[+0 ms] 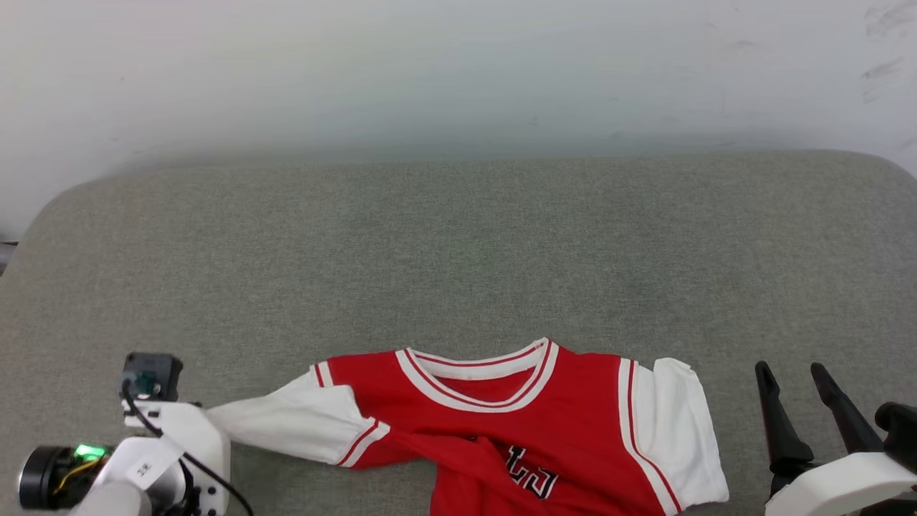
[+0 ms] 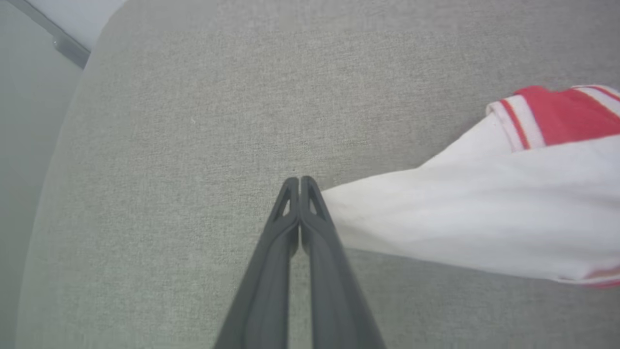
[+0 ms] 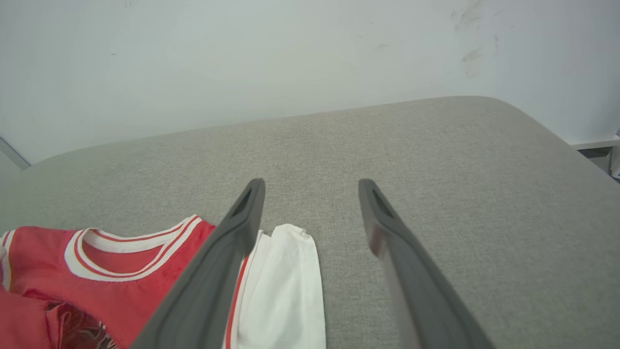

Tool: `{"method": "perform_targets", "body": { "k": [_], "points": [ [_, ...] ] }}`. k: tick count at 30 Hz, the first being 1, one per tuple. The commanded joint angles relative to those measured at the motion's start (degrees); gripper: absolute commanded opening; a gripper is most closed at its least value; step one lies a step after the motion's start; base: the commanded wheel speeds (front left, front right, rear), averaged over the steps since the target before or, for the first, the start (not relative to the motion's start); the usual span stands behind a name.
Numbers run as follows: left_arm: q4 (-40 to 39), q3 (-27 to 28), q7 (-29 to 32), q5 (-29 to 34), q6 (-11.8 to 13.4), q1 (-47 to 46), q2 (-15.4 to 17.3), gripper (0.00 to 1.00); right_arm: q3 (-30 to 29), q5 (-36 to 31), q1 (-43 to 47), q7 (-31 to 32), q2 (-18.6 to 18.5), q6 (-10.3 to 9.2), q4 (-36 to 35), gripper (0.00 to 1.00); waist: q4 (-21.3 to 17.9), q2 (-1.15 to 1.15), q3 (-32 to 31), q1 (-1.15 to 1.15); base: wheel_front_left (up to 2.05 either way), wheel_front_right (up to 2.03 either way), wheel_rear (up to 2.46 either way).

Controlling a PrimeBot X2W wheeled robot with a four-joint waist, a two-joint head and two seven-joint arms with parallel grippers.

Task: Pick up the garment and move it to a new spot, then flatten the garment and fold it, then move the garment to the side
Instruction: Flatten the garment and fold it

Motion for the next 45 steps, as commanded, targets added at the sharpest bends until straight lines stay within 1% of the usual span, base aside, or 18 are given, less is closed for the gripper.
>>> {"method": "perform_targets", "body": {
  "k": [1, 5, 6, 8, 12, 13, 14, 15, 16, 20, 23, 27, 32, 36, 40, 45],
  "points": [
    [0.39, 0.27, -0.63, -0.36, 0.39, 1.15, 0.04, 0.0, -0.06, 0.11, 0.26, 0.02, 0.11, -0.02, -0.32, 1.0, 0.05, 0.0, 0.01, 0.0, 0.0, 0.0, 0.0],
    [3.42, 2.2, -4.87, -2.52, 1.8, 5.3, -2.01, 0.0, -0.33, 0.4, 0.4, 0.19, 0.11, -0.02, -0.57, 1.0, 0.3, 0.0, 0.51, 0.0, 0.0, 0.0, 0.0],
    [4.52, 2.74, -5.99, -3.88, 1.86, 6.24, -3.2, 0.0, -0.39, 0.55, 0.34, 0.28, 0.11, -0.02, -0.5, 1.0, 0.39, 0.0, 0.67, 0.0, 0.0, 0.0, 0.0],
    [7.33, 3.48, -8.17, -5.18, 1.8, 7.55, -4.57, 0.0, -0.23, 0.95, 0.05, 0.55, 0.11, -0.02, -0.26, 1.0, 0.41, 0.0, 0.95, 0.0, 0.0, 0.0, 0.0],
    [12.51, 4.42, -12.53, -8.4, 0.29, 8.44, -8.44, 0.0, -0.17, 1.18, -0.76, 0.83, 0.1, -0.02, -0.1, 1.0, 0.34, 0.0, 1.47, 0.0, 0.0, 0.0, 0.0],
    [13.43, 4.41, -13.9, -8.6, -0.21, 8.21, -8.96, 0.0, -0.26, 1.25, -0.98, 0.86, 0.11, -0.02, -0.07, 1.0, 0.33, 0.0, 1.57, 0.0, 0.0, 0.0, 0.0],
    [14.21, 4.61, -15.29, -9.18, -0.72, 7.9, -9.62, 0.16, -0.31, 1.26, -1.12, 0.81, 0.11, -0.02, 0.0, 1.0, 0.33, 0.0, 1.61, 0.0, 0.0, 0.0, 0.0],
    [14.65, 4.87, -17.12, -9.46, -1.06, 7.44, -10.21, 0.64, -0.35, 1.27, -1.18, 0.81, 0.11, -0.02, 0.06, 1.0, 0.34, 0.0, 1.58, 0.0, 0.0, 0.0, 0.0],
    [14.82, 5.11, -19.17, -9.43, -1.42, 6.81, -10.57, 1.0, -0.42, 1.21, -1.17, 0.85, 0.1, -0.02, 0.16, 1.0, 0.34, 0.0, 1.52, 0.0, 0.0, 0.0, 0.0],
    [14.37, 6.59, -27.44, -9.26, -2.4, 5.73, -10.96, 1.0, -0.5, 1.02, -1.39, 1.05, 0.1, -0.02, 0.6, 1.0, 0.16, 0.0, 0.58, 0.0, 0.0, 0.0, 0.0],
    [13.32, 6.99, -32.99, -8.59, -2.68, 5.71, -11.37, 1.0, -0.45, 1.29, -1.21, 1.06, 0.11, -0.02, 1.04, 1.0, -0.03, 0.0, -0.56, 0.0, 0.0, 0.0, 0.0],
    [10.25, 7.2, -37.28, -7.6, -2.3, 6.72, -11.8, 1.0, -0.56, 1.5, -0.48, 1.44, 0.11, -0.02, 1.7, 1.0, -0.23, 0.0, -1.99, 0.0, 0.0, 0.0, 0.0],
    [4.05, 7.09, -39.38, -5.23, -2.09, 7.2, -12.51, 1.0, -1.16, 2.32, 0.07, 2.88, 0.09, -0.02, 3.05, 1.0, -0.08, 0.0, -2.47, 0.0, 0.0, 0.0, 0.0],
    [-1.54, 5.9, -39.67, -2.52, -2.21, 7.65, -13.47, 1.0, -1.93, 3.6, -0.14, 5.04, -1.33, -0.02, 5.62, 1.0, 0.59, 0.0, -2.3, 0.0, 0.0, 0.0, 0.0],
    [-5.97, 4.05, -39.73, -0.57, -1.86, 8.37, -14.22, 1.0, -1.92, 5.17, -2.1, 8.94, -3.94, -0.02, 9.62, 1.0, 1.4, 0.0, -1.55, 0.0, 0.0, 0.0, 0.0],
    [-9.87, 1.87, -39.29, 0.41, -1.45, 8.55, -15.59, 1.0, 1.71, 8.64, -7.28, 16.4, -8.49, -0.02, 15.71, 1.0, 2.59, 0.0, 0.09, 0.0, 0.0, 0.0, 0.0]
  ]
}}
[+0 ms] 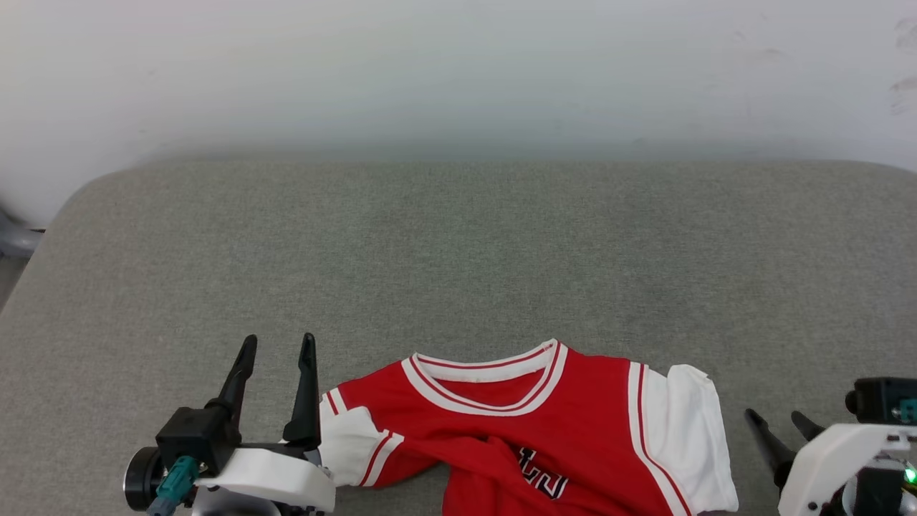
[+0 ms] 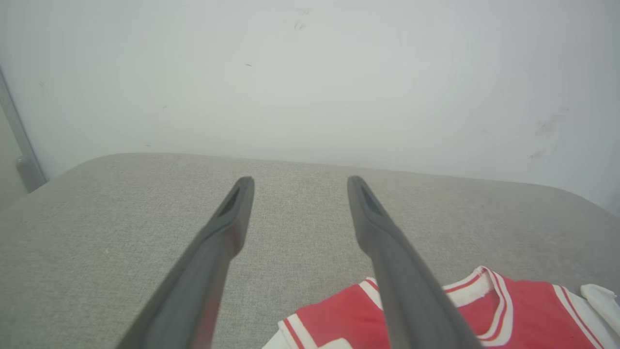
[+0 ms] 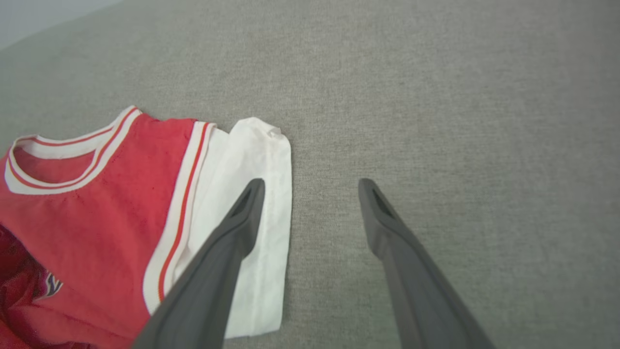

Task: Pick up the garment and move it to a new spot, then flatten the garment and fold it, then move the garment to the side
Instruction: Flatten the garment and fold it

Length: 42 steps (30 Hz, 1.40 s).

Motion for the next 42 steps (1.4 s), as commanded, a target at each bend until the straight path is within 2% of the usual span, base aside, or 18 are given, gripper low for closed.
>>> {"method": "perform_targets", "body": {
  "k": [1, 5, 14, 20, 21, 22, 23, 29, 34, 39, 42],
  "points": [
    [-0.93, -0.49, 0.12, 0.44, 0.35, 0.37, -0.45, 1.0, 1.3, 0.94, -2.26, 1.9, -1.29, -0.02, 1.27, 1.0, 0.76, 0.0, 0.92, 0.0, 0.0, 0.0, 0.0],
    [-2.67, -2.09, 0.56, 0.92, 0.21, -0.78, -1.31, 1.0, 6.07, 3.91, -7.9, 7.88, -5.06, -0.02, 5.55, 1.0, 2.5, 0.0, 3.18, 0.0, 0.0, 0.0, 0.0],
    [-1.71, -3.43, 0.07, 0.48, -0.93, -3.9, -2.77, 1.0, 17.68, 9.35, -17.45, 14.27, -11.47, -0.02, 13.39, 1.0, 5.68, 0.0, 8.21, 0.0, 0.0, 0.0, 0.0],
    [0.03, -2.8, -0.18, 0.04, -1.36, -4.55, -3.26, 1.0, 24.8, 14.73, -16.09, 22.56, -11.88, 0.06, 19.77, 1.0, 6.36, 0.0, 8.78, 0.0, 0.0, 0.0, 0.0],
    [0.27, -2.72, -0.2, 0.05, -1.46, -4.59, -3.26, 1.0, 25.32, 15.68, -15.77, 23.77, -11.81, 0.06, 20.72, 0.45, 6.44, 0.0, 8.77, 0.0, 0.0, 0.0, 0.0],
    [0.47, -2.67, -0.25, 0.02, -1.49, -4.61, -3.26, 1.0, 25.88, 16.25, -15.77, 24.13, -11.8, 0.06, 21.23, 0.15, 6.48, 0.0, 8.73, 0.0, 0.0, 0.0, 0.0],
    [0.71, -2.49, -0.29, -0.06, -1.55, -4.55, -3.18, 1.0, 26.18, 16.66, -16.03, 24.07, -11.77, 0.06, 21.39, 0.0, 6.47, 0.0, 8.61, 0.0, 0.0, 0.0, 0.0],
    [1.75, -1.26, -0.36, -0.67, -1.51, -3.71, -2.39, 1.0, 25.44, 17.19, -20.26, 18.89, -13.09, -0.03, 19.3, 0.0, 5.37, 0.0, 7.13, 0.0, 0.0, 0.0, 0.0],
    [2.54, 0.15, 1.59, -2.08, -1.64, -3.96, -1.01, 1.0, 21.21, 15.68, -23.39, 11.68, -14.27, -0.05, 18.18, 0.0, 3.54, 0.0, 5.07, 0.0, 0.0, 0.0, 0.0],
    [1.93, 1.78, 7.73, -3.84, -1.07, -6.42, 1.32, 1.0, 16.09, 13.82, -23.85, 8.08, -14.27, -0.04, 18.72, 0.0, 1.68, 0.0, 4.1, 0.0, 0.0, 0.0, 0.0],
    [2.69, 2.06, 15.14, -5.75, -1.41, -8.68, 3.1, 1.0, 13.65, 12.76, -23.23, 7.27, -14.1, -0.04, 18.84, 0.0, 0.78, 0.0, 4.3, 0.0, 0.0, 0.0, 0.0]
  ]
}}
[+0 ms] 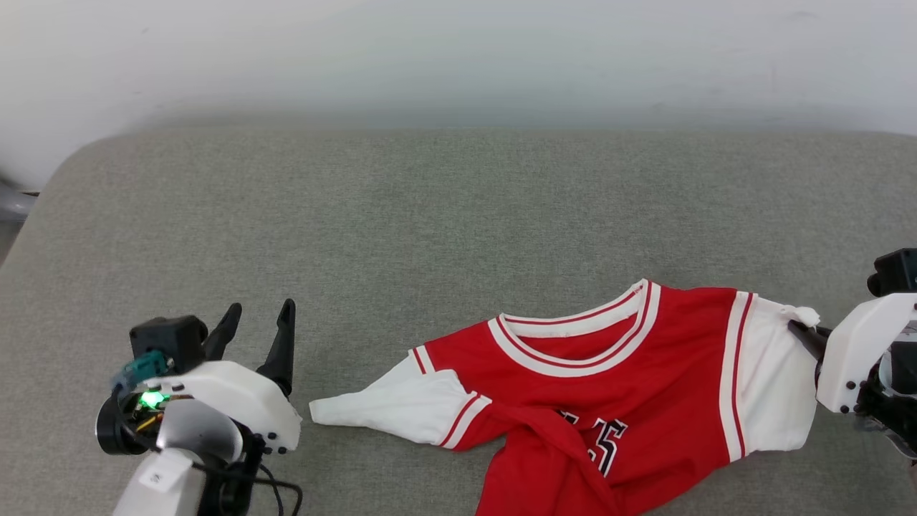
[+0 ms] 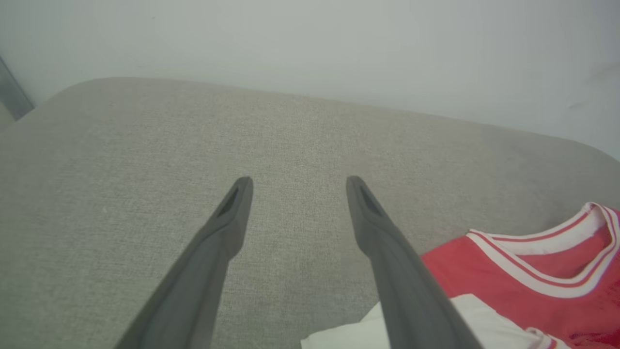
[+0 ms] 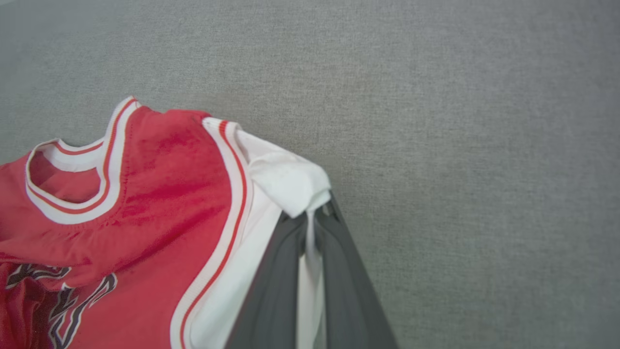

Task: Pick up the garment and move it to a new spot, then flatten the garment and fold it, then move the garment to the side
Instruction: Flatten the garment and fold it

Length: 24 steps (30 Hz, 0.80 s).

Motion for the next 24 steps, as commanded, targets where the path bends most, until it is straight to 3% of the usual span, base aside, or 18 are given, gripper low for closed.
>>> {"method": "perform_targets", "body": {
  "k": [1, 6, 12, 17, 23, 24],
  "points": [
    [0.6, 0.09, 2.02, -0.68, -0.15, -0.68, 0.68, 1.0, -0.32, -0.65, 0.35, -0.26, 0.29, -0.06, -0.06, 0.0, -0.54, 0.0, 0.29, 0.0, 0.0, 0.0, 0.0],
    [2.57, 1.33, 20.77, -7.68, 0.84, -3.73, 3.24, 1.0, -1.19, -2.21, 1.16, 0.32, 2.45, -0.06, -1.71, 0.0, -2.71, 0.0, 1.49, 0.0, 0.0, 0.0, 0.0],
    [3.28, -0.51, 37.45, -12.51, 2.13, -4.27, 5.16, 1.0, -1.58, -3.41, 0.9, 1.29, 4.5, -0.05, -3.34, 0.0, -4.62, 0.0, 3.45, 0.0, 0.0, 0.0, 0.0],
    [5.46, -2.99, 45.4, -13.69, 2.65, -3.32, 5.73, 1.0, -1.9, -3.86, 0.06, 2.05, 5.22, -0.05, -4.12, 0.0, -5.52, 0.0, 4.94, 0.0, 0.0, 0.0, 0.0],
    [7.64, -8.46, 51.45, -14.01, 0.7, -1.63, 4.22, 1.0, -2.66, -4.41, -0.31, 2.46, 5.13, -0.05, -4.66, 0.0, -5.49, 0.0, 5.94, 0.0, 0.0, 0.0, 0.0],
    [7.9, -9.76, 52.25, -13.78, 0.06, -1.39, 4.11, 0.91, -2.81, -4.5, -0.34, 2.52, 5.15, -0.05, -4.8, 0.0, -5.46, 0.0, 6.03, 0.0, 0.0, 0.0, 0.0]
  ]
}}
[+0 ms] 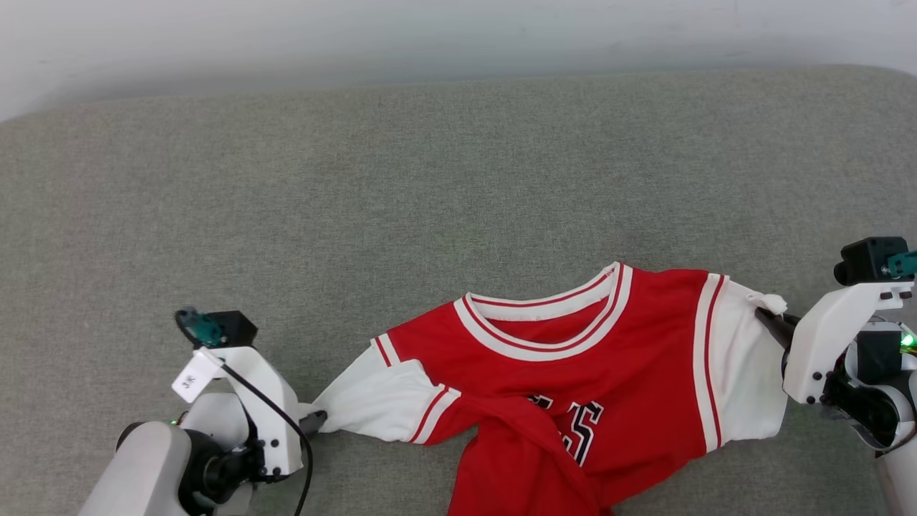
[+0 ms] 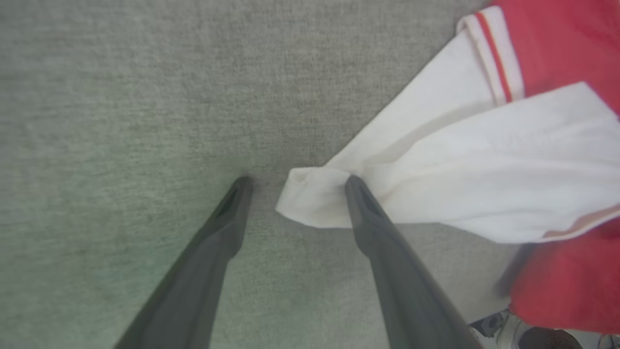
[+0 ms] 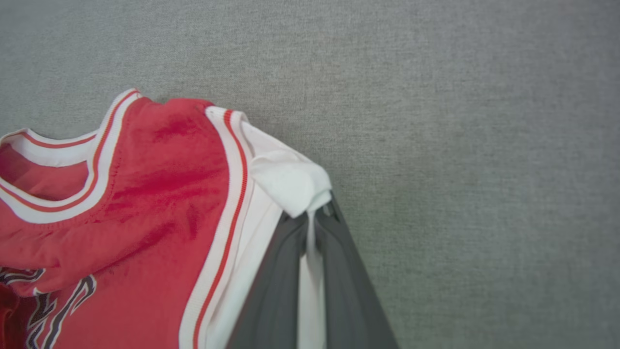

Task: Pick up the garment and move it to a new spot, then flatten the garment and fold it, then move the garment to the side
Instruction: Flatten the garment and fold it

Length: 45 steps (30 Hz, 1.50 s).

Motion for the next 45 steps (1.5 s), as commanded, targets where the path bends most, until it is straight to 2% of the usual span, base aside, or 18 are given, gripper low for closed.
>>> {"method": "perform_targets", "body": {
  "k": [1, 3, 8, 12, 16, 17, 23, 30, 35, 45],
  "points": [
    [3.23, -3.88, 3.11, -0.7, -1.05, 3.96, -2.71, 0.47, -0.25, -0.16, -0.63, -0.16, 0.04, -0.04, -0.36, 0.0, 0.07, 0.0, 0.11, 0.0, 0.0, 0.0, 0.0],
    [4.02, -5.59, 3.43, -0.01, -2.38, 3.69, -2.77, 0.0, -0.49, -0.23, -0.62, -0.09, 0.24, -0.04, -0.54, 0.0, 0.18, 0.0, 0.2, 0.0, 0.0, 0.0, 0.0],
    [5.24, -6.08, 0.14, 1.94, -3.7, 1.1, -2.34, 0.0, -0.79, -0.52, -0.37, -0.48, 0.72, -0.04, -0.97, 0.0, 0.48, 0.0, -0.23, 0.0, 0.0, 0.0, 0.0],
    [4.44, -5.31, -5.24, 4.25, -4.43, -2.21, -1.47, 0.0, -1.07, -0.74, -0.57, -1.81, 0.87, -0.04, -1.47, 0.0, 0.58, 0.0, -1.28, 0.0, 0.0, 0.0, 0.0],
    [2.31, -3.53, -11.66, 7.84, -3.74, -6.52, 0.52, 0.0, -1.17, -2.2, -1.5, -3.7, 0.03, -0.04, -1.95, 0.0, 0.81, 0.0, -2.82, 0.0, 0.0, 0.0, 0.0],
    [1.1, -3.23, -15.31, 11.68, -2.11, -10.24, 1.53, 0.0, -0.88, -3.63, -2.66, -5.12, -0.58, -0.04, -2.0, 0.0, 0.98, 0.0, -4.04, 0.0, 0.0, 0.0, 0.0],
    [1.39, -1.8, -21.77, 15.83, 0.13, -20.48, 0.96, 0.0, -0.38, -6.87, -7.94, -7.64, -1.69, -0.05, -0.53, 0.0, 1.23, 0.0, -4.87, 0.0, 0.0, 0.0, 0.0],
    [10.08, -0.04, -32.24, 18.2, -0.58, -35.31, -0.28, 0.0, 2.12, -8.97, -20.0, -10.93, -2.27, -0.05, 2.47, 0.0, 0.54, 0.0, -1.71, 0.0, 0.0, 0.0, 0.0],
    [17.1, 1.43, -39.66, 19.46, -0.42, -46.37, -0.45, 0.0, 3.58, -9.62, -31.78, -13.67, -2.98, -0.06, 5.36, 0.0, 0.19, 0.0, 2.66, 0.0, 0.0, 0.0, 0.0],
    [25.55, 3.65, -51.03, 21.31, -1.15, -62.95, 2.45, 0.0, 6.49, -11.48, -52.5, -21.08, -2.11, -0.07, 12.54, 0.0, -1.2, 0.0, 8.7, 0.0, 0.0, 0.0, 0.0]
  ]
}}
